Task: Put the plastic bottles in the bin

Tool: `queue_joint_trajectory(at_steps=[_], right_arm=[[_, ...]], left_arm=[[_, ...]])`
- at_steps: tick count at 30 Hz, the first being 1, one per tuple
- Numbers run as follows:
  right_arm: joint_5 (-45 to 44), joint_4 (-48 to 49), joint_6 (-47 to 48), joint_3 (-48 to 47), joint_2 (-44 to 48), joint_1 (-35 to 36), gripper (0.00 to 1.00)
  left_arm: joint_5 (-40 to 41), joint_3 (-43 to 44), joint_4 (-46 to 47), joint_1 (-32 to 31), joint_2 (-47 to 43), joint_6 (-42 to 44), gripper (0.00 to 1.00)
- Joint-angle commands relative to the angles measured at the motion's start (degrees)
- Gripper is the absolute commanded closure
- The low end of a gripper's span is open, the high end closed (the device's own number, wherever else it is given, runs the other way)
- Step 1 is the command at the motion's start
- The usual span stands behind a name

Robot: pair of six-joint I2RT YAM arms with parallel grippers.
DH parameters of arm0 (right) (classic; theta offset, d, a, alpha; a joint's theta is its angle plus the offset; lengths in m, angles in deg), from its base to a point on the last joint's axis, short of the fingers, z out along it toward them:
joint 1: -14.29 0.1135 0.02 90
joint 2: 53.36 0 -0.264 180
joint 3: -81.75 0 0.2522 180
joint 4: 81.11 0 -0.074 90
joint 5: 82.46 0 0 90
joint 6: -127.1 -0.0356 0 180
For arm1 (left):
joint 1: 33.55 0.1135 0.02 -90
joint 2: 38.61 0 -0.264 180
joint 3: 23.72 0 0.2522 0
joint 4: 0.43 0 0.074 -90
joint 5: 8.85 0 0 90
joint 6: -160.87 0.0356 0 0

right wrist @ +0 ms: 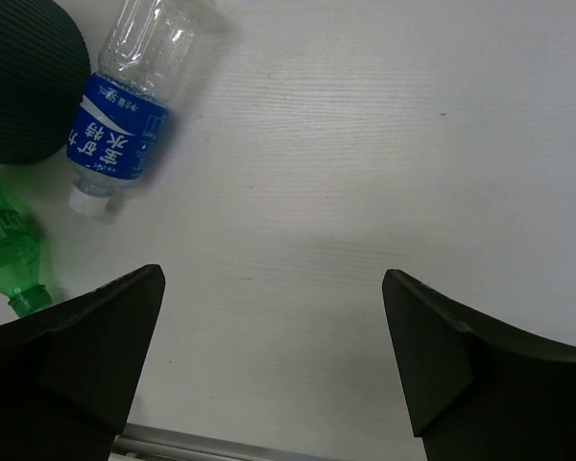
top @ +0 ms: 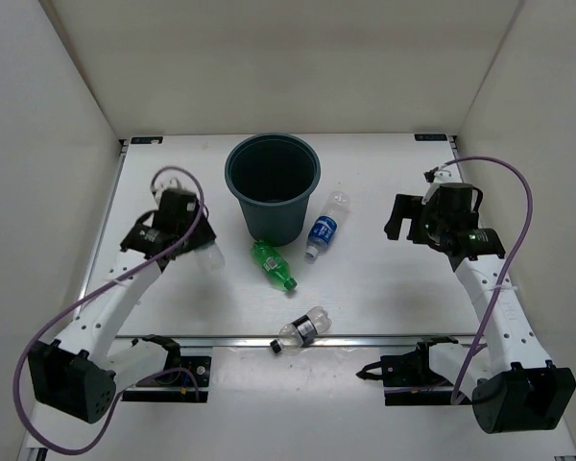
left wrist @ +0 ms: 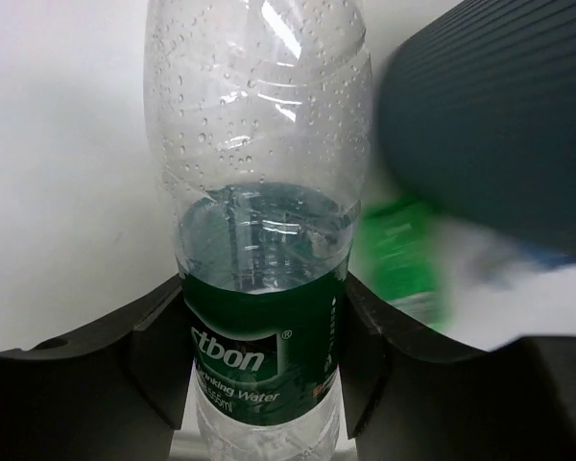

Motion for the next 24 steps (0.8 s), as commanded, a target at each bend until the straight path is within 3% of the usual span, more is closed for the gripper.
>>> queue_joint_trajectory(at_steps=[1,4,5,9,13,18,24], right_arm=[[0.41,3.59,-1.16,1.82,0.26,0.73,0.06],[-0.74,4.20,-2.04,3.14,0.08,2.40,0.06],[-0.57,4.47,-2.65,3.93,-0.36,2.58,0.06],[0.84,6.14,-3.97,5.25,0.25,2.05,0.06],[1.10,6.75,-5.02,5.08,0.78,1.79,0.05],[-0.39,7.10,-4.68,3.32,-0.45,2.40,0.03],[-2.41,7.54,-5.54,0.60,-4.66,4.60,0.01]], left_arm=[[4.74,15.96,4.49,-3.46,-0.18,4.77,0.45],[8.87,29.06,9.75,-8.90,6.22,9.43,0.45],[9.33,31.63,11.16,-10.40,8.95,11.44,0.40],[6.35,40.77,22.41,-10.16,17.31,16.03,0.39],[6.59,52.28,20.15,-11.11,29.33,16.74,0.36],[4.67,57.76,17.07,-12.52,35.78,16.92,0.02],[6.87,53.82,17.34,-13.06,28.77,18.58,0.01]])
